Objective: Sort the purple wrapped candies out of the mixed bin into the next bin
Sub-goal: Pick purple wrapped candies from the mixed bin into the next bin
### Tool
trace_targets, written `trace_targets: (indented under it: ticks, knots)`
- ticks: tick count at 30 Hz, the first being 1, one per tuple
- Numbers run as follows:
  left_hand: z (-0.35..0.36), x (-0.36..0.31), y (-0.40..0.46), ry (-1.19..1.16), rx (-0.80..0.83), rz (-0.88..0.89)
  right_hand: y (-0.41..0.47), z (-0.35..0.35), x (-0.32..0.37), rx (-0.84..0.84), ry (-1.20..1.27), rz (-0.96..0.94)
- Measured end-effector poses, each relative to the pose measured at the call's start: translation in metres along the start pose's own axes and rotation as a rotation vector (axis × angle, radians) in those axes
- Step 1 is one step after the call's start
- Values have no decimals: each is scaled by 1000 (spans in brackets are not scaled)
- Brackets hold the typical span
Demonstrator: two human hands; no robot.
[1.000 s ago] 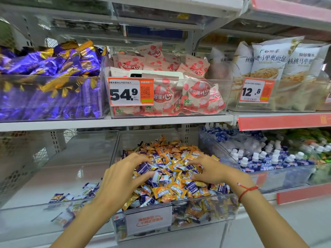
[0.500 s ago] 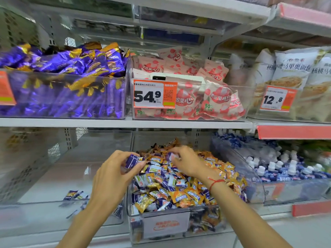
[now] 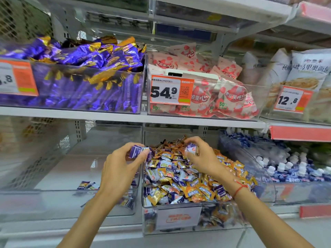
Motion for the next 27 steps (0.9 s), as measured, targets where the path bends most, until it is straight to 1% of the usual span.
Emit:
trace_targets:
  ticks: [1,3,4,5,7,8,10,11,13,14,16,17,19,21,23,24,26,27]
  knots:
    - [-7,1,2,-10,-9,-5,-9,3,11,-27,149,-2]
    - [-23,4,5,22,-26,-21,-26,23,38,34,421,13]
    - [-33,7,7,78,-32,-35,-32,35,54,72,470,-25]
    - [-42,11,8,158,-36,-47,-35,45,72,87,466,-104]
    - [-59,20,9,336,-54,-76,-33,62,105,68,402,-266]
    - [-65,25,9,403,-58,-97,-29,69,117,42,341,-318]
    - [-69,40,9,495,-24,-164,-20,84,135,0,144,-392]
    - [-68,48,8,516,13,-189,-15,94,140,11,15,-422]
    - [-60,62,6,517,116,-226,-9,114,138,106,-228,-444]
    - [-55,68,4,522,184,-239,-7,121,133,159,-305,-432]
    - [-43,74,0,572,310,-235,-10,119,124,198,-332,-400]
    - [-38,73,-1,602,344,-219,-14,112,121,189,-311,-395]
    - [-30,63,0,623,318,-141,-24,91,111,159,-266,-390]
    - [-25,38,1,568,201,-22,-30,61,95,135,-256,-351]
    - [-18,8,-1,465,73,100,-31,31,71,126,-276,-263]
    - [-11,-8,-4,420,35,162,-31,19,58,118,-287,-220]
    - [10,-33,-10,350,35,271,-29,5,34,122,-335,-170]
    - [23,-42,-13,329,69,317,-30,5,25,161,-361,-151]
Point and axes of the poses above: each hand's wrist, its own y-axis towards the middle knuckle, its own z-axis out of the palm, x = y × z, the point moved 7 cm from there along y, towards the middle knuckle, and after that the axes turned 1 degree about -z, right-handed, at the moved point
